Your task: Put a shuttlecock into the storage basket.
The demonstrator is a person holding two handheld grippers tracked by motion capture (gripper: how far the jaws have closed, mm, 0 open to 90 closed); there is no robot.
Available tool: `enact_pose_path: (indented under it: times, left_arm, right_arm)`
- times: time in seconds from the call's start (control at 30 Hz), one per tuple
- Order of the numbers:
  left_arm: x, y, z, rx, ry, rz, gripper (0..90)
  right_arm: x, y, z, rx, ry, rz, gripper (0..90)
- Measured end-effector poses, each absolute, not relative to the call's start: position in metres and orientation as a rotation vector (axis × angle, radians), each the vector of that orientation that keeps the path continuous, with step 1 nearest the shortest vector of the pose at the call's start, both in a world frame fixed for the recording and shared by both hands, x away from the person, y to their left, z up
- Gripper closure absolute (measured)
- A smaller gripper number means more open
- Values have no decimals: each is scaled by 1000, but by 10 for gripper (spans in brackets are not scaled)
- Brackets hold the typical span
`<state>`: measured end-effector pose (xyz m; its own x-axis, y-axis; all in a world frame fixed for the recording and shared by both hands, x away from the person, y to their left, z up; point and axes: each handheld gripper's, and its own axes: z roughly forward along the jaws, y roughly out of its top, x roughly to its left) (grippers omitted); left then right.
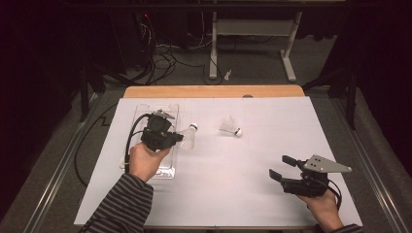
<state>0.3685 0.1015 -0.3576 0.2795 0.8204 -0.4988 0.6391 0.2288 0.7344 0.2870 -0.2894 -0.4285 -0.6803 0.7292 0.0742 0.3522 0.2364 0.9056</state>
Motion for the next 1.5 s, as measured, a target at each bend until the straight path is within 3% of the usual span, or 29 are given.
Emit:
enact_pose_path:
  times: [1.5]
  left_arm:
    - [418, 172, -374, 1324, 1646, 399, 893]
  right_arm:
    - [287, -289, -429, 1001, 2152, 1428, 278]
